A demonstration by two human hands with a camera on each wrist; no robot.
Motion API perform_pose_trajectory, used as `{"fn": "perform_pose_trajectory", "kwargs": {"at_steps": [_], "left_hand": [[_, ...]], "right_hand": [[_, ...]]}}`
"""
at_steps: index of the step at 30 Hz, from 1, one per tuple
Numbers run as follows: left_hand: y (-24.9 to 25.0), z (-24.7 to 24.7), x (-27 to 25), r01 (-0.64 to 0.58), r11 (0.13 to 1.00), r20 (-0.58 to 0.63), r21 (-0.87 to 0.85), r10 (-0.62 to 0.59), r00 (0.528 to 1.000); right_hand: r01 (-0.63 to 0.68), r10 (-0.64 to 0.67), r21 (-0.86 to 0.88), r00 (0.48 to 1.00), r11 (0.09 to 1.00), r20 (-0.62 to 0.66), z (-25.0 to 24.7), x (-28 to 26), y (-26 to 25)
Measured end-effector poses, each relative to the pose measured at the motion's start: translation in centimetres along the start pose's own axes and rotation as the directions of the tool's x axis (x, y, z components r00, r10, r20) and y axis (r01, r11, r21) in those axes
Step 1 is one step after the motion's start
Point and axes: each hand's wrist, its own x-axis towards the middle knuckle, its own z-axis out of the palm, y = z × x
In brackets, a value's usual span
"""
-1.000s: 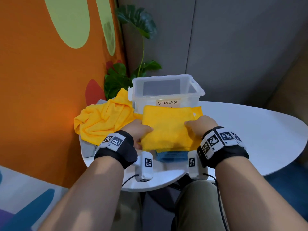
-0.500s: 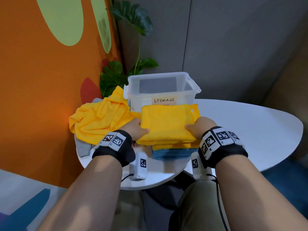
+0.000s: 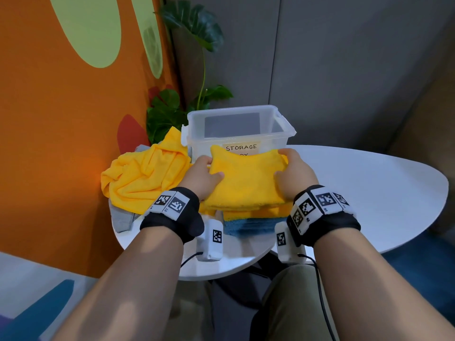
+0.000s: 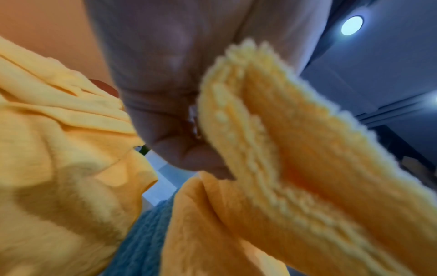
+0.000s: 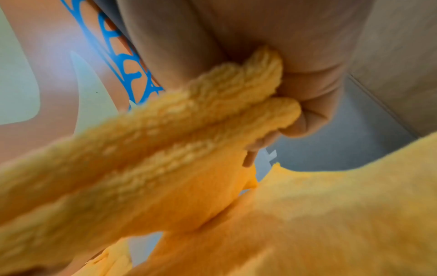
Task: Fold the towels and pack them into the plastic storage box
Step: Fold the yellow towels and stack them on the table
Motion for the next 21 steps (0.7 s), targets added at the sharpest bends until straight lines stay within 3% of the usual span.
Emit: {"fn": "perform_pose_trajectory", "kwargs": {"at_steps": [3, 5, 8, 11, 18, 21], "left_hand": [[1.0, 0.3, -0.4, -0.098, 0.991, -0.018, -0.086, 0.097, 0.995], [1.3, 0.7, -0.7, -0.09, 0.99, 0.034, -0.106, 0.094, 0.995], [1.0, 1.8, -1.1, 0.016, 0.998, 0.13, -0.053, -0.009, 0.991], [0.2, 2.4, -1.2, 0.083, 0.996, 0.117, 0.045, -0.088, 0.989], [0.2, 1.2, -1.1, 0.082, 0.997, 0.094, -0.014, -0.081, 0.992], [0.0, 1.2, -1.4, 0.114, 0.993, 0.123, 0.043, -0.119, 0.985]], "right_hand": [[0.012, -0.012, -0.004, 0.993, 1.0, -0.114, -0.8, 0.3, 0.2], [-0.027, 0.021, -0.041, 0.99, 0.999, -0.141, -1.1, 0.3, 0.6], [-0.123, 0.114, -0.141, 0.991, 0.982, -0.075, -1.1, 0.4, 1.6], [-0.145, 0.154, -0.208, 0.988, 0.967, 0.027, -0.6, 0.3, 2.4], [-0.069, 0.075, -0.192, 0.997, 0.979, 0.024, -0.5, 1.1, 2.0], [-0.085, 0.098, -0.206, 0.994, 0.975, 0.053, -0.1, 1.3, 1.9]]}}
